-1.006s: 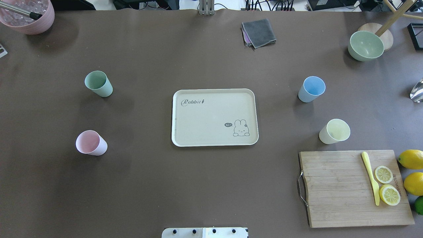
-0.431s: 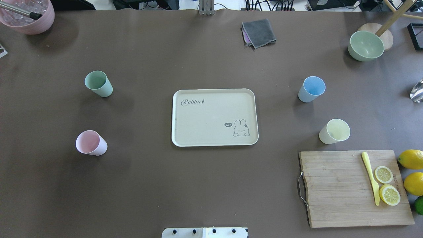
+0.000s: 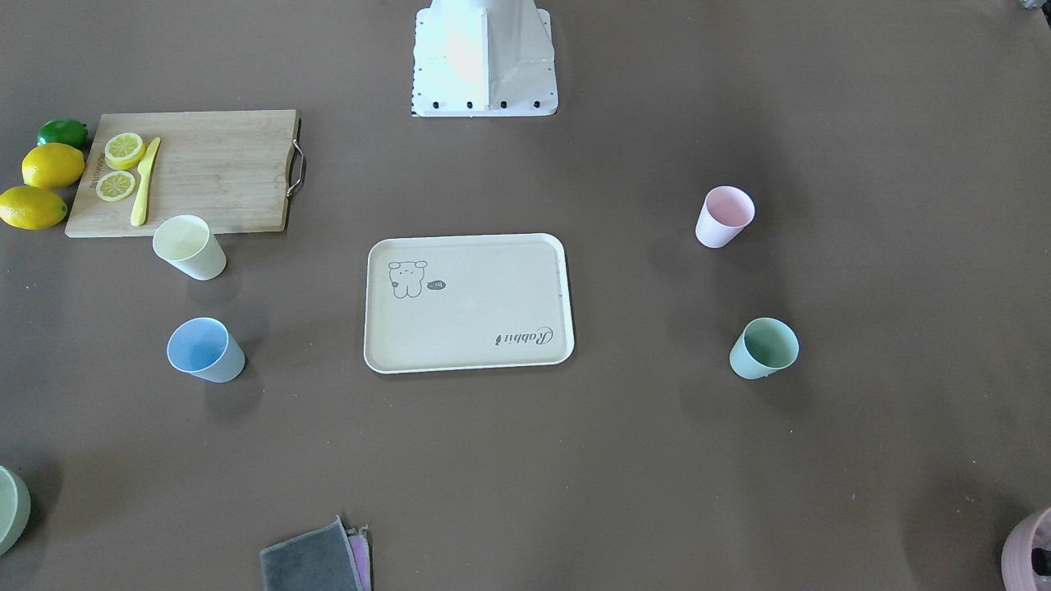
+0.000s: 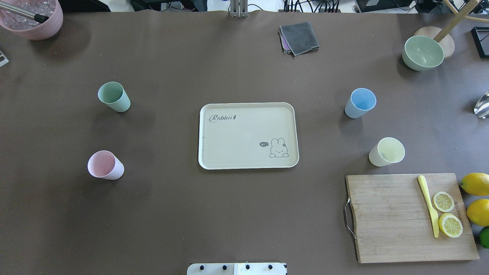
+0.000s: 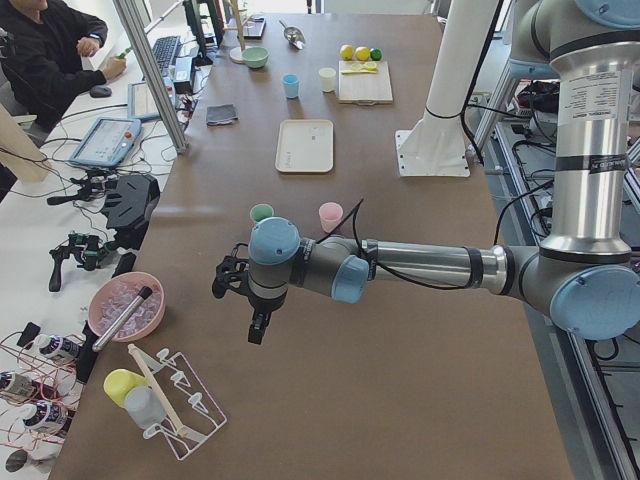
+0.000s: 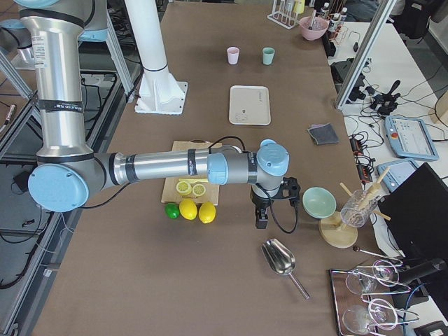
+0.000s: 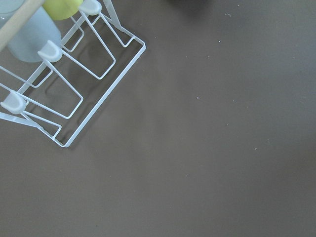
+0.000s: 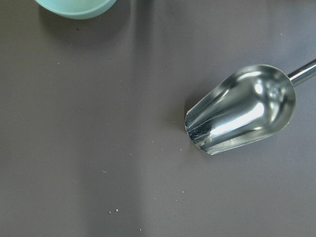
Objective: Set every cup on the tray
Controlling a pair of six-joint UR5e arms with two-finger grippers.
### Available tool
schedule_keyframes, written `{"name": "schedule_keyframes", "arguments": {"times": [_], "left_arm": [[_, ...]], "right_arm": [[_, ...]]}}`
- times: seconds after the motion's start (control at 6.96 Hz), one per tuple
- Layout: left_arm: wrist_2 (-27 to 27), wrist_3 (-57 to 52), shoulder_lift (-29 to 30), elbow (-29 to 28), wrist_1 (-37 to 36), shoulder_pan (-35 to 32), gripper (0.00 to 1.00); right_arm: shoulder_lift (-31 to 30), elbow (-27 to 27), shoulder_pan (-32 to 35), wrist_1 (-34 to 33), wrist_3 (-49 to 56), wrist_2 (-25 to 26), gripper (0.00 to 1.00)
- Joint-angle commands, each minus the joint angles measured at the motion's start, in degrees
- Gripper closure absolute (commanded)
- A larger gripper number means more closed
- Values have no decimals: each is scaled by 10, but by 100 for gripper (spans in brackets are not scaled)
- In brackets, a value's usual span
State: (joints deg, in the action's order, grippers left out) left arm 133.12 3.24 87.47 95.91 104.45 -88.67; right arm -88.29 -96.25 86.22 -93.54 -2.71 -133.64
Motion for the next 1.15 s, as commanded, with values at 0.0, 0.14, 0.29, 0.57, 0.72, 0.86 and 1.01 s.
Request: {"name": "schedule_keyframes", "arguments": {"times": [0.0, 0.14, 0.29, 0.57, 0.72, 0.86, 1.01], "left_arm": [[4, 0, 7, 43, 3, 26, 2], [3, -1, 8, 47, 17, 37, 2], [6, 11, 4, 43, 47, 53, 2], [5, 75, 24, 34, 116, 78, 2], [5, 90, 27, 32, 134, 97, 2], [1, 146, 33, 30, 135, 116, 2], [-1, 196, 40, 31, 141, 125, 2]], "right_arm": [[-2, -45, 0, 0, 0, -11, 0], [1, -45, -4, 3, 2, -16, 0], [2, -53, -13, 6, 0, -17, 0], [-1, -80, -23, 13, -5, -56, 0], [43, -76, -56, 8, -4, -69, 0], [57, -69, -118, 13, -48, -45, 0], [62, -76, -152, 53, -186, -12, 0]]}}
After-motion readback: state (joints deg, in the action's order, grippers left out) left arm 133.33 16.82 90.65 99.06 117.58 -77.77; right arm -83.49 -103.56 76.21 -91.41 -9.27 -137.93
